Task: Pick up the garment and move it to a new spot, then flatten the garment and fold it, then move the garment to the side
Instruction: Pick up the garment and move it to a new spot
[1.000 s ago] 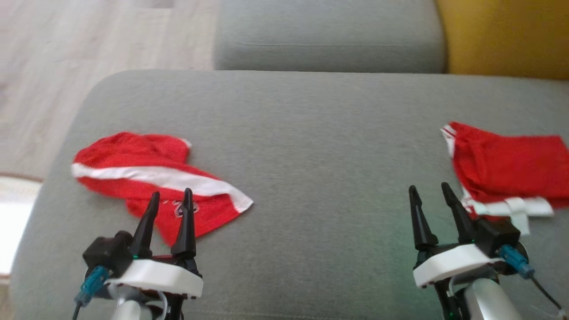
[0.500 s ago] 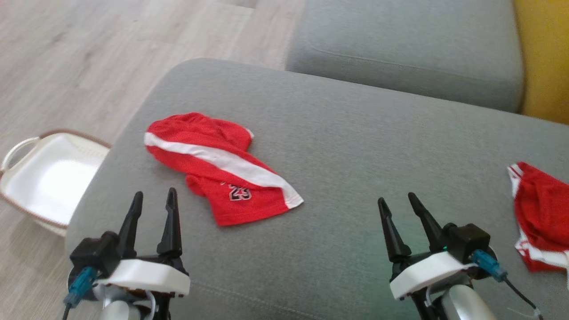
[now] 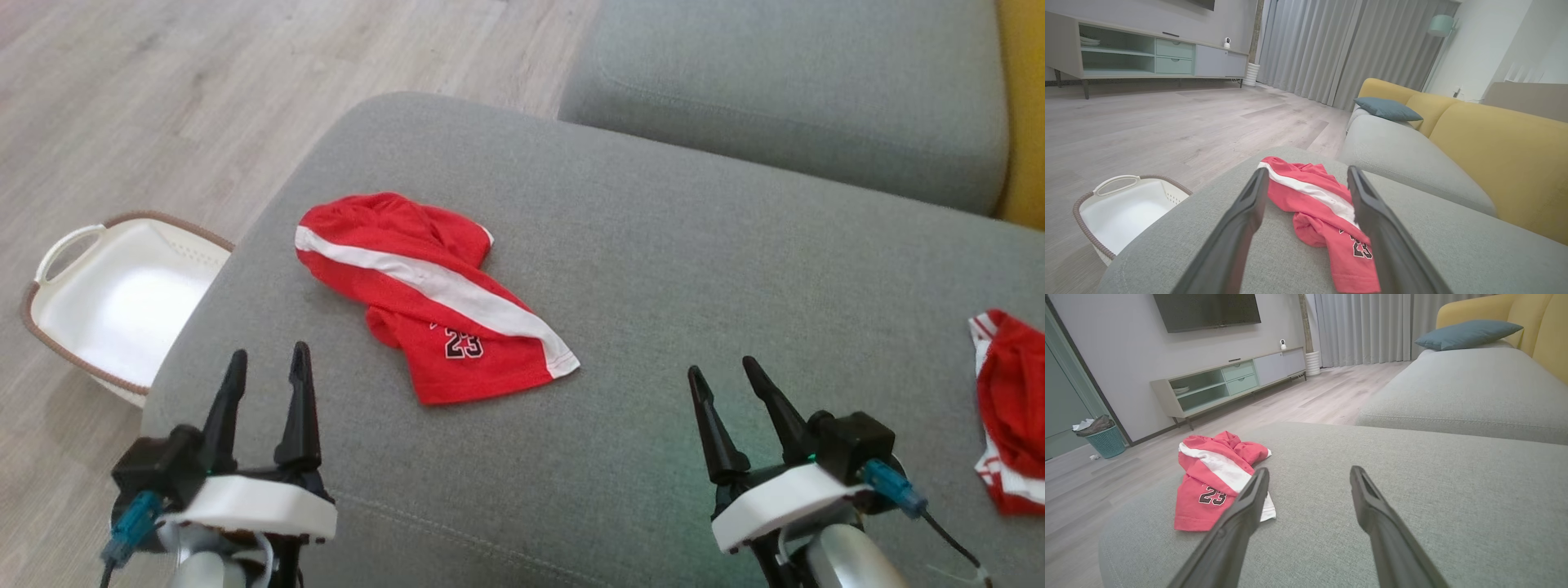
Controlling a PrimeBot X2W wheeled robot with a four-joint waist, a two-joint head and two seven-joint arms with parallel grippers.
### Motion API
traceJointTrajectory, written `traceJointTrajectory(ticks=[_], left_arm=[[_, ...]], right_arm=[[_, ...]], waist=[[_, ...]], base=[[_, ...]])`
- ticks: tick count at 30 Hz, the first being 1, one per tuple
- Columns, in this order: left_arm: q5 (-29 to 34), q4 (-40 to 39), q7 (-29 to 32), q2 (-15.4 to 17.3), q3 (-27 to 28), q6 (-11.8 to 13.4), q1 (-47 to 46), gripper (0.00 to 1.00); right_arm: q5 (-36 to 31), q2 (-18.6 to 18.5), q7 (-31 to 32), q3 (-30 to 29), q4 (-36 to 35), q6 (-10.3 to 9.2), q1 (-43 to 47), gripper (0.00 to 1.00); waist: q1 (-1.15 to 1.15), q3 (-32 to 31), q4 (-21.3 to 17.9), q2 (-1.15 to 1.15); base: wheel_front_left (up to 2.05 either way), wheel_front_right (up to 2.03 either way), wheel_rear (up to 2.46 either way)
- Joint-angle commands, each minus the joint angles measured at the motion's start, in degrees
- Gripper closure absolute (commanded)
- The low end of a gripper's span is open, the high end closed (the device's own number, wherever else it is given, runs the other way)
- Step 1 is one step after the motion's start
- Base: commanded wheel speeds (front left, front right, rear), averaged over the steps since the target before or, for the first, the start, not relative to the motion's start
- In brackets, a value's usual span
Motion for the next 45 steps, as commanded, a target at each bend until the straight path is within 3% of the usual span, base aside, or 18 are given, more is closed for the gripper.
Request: traceJointTrajectory(ticks=[1, 9, 14, 19, 25, 33, 41, 42, 43, 45], left_arm=[[1.00, -2.22, -0.29, 0.17, 2.32, -0.36, -3.07, 0.00], [3.74, 0.94, -0.29, 1.53, 3.91, -2.75, -8.95, 0.00], [4.36, 8.99, -0.11, 6.10, 3.70, -4.15, -17.38, 0.00], [4.47, 19.34, 4.50, 12.30, 1.37, -4.98, -27.65, 0.00], [-1.24, 31.30, 13.40, 17.16, -6.43, -5.24, -38.17, 0.00], [-11.21, 39.16, 21.93, 21.97, -17.79, -5.26, -46.00, 0.00], [-17.14, 44.35, 23.90, 22.97, -24.05, -5.27, -49.77, 0.02], [-17.91, 44.51, 23.93, 23.01, -24.84, -5.27, -50.01, 0.68], [-18.57, 44.47, 23.42, 23.17, -25.57, -5.27, -50.29, 1.00], [-19.63, 44.89, 21.57, 23.57, -26.30, -5.27, -50.88, 1.00]], right_arm=[[-0.30, -0.17, -0.77, 0.82, -1.75, -0.05, -3.08, 0.00], [-4.57, -0.17, 0.84, -4.48, -4.45, -0.05, -5.59, 0.00], [-8.85, -0.17, 3.97, -10.87, -9.96, -0.05, -7.73, 0.00], [-11.31, -0.17, 7.46, -16.15, -17.09, -0.05, -9.53, 0.00], [-13.29, -0.17, 11.40, -18.41, -24.12, -0.05, -11.11, 0.00], [-13.65, -0.17, 13.73, -17.34, -28.81, -0.05, -10.84, 0.00], [-13.94, -0.17, 14.60, -17.32, -30.98, -0.05, -11.04, 0.00], [-13.94, -0.17, 14.59, -17.39, -31.07, -0.05, -11.00, 0.00], [-13.90, -0.17, 14.55, -17.42, -31.09, -0.05, -10.96, 0.00], [-13.70, -0.17, 14.32, -17.39, -30.78, -0.05, -10.78, 0.00]], waist=[[0.00, 1.18, -0.55, 0.00], [0.00, 6.41, -1.92, 0.00], [0.00, 11.05, -3.24, 0.00], [0.00, 15.02, -4.89, 0.00], [0.00, 18.91, -6.85, 0.00], [0.00, 22.51, -9.00, 0.00], [0.00, 25.14, -10.53, 0.00], [0.00, 25.24, -10.62, 0.00], [0.00, 25.28, -10.73, 0.00], [0.00, 24.89, -10.95, 0.00]], base=[[0.00, 0.00, 0.00], [0.00, 0.00, 0.00], [0.00, 0.00, 0.00], [0.00, 0.00, 0.00], [0.00, 0.00, 0.00], [0.00, 0.00, 0.00], [0.00, 0.00, 0.00], [0.00, 0.00, 0.00], [0.00, 0.00, 0.00], [0.00, 0.00, 0.00]])
